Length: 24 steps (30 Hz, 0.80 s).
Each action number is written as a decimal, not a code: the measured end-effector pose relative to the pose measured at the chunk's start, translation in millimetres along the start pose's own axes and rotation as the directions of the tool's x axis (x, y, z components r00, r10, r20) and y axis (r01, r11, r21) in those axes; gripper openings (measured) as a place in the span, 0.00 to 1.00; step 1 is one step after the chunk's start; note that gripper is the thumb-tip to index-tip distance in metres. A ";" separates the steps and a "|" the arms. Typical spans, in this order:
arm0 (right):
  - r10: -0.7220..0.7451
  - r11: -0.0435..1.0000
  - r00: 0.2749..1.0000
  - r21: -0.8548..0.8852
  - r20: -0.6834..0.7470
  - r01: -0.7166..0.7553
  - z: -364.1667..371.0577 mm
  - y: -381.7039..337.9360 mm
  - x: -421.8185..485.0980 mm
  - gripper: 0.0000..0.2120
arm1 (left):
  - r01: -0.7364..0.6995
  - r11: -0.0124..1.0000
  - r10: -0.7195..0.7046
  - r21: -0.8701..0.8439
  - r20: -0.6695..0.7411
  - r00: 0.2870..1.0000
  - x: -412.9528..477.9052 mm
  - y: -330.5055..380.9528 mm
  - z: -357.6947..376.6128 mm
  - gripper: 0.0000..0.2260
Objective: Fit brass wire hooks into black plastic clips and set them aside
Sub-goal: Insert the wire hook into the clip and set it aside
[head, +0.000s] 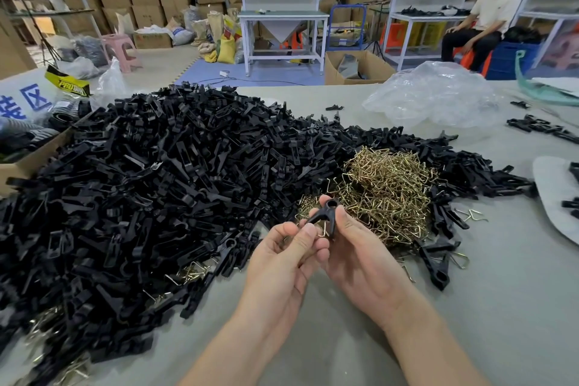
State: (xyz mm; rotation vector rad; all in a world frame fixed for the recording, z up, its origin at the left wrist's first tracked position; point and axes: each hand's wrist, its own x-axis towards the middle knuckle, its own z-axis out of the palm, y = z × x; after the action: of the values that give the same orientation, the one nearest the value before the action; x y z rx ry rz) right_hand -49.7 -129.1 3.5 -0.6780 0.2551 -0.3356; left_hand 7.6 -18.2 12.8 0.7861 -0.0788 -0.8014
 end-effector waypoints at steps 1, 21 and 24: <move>0.002 1.000 1.000 -0.004 -0.007 -0.002 0.5 0.5 0.1 0.18 | -0.003 1.000 0.003 -0.006 -0.010 1.000 0.4 -0.8 0.0 0.11; 0.044 0.999 0.993 0.014 -0.110 -0.042 3.8 3.7 -3.3 0.18 | -0.455 0.300 0.447 0.838 0.298 0.843 0.0 -21.7 -0.6 0.19; 0.000 0.999 0.977 0.051 -0.214 0.011 8.3 7.6 -3.5 0.14 | -0.472 0.137 0.433 0.871 0.376 0.819 3.4 -26.4 -1.4 0.20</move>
State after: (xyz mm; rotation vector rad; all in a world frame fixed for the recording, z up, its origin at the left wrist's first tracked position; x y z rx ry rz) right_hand -48.5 -117.5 5.3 -0.5919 0.4486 -0.4201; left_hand -5.7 -31.1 -6.3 1.8056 -0.8973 -0.0404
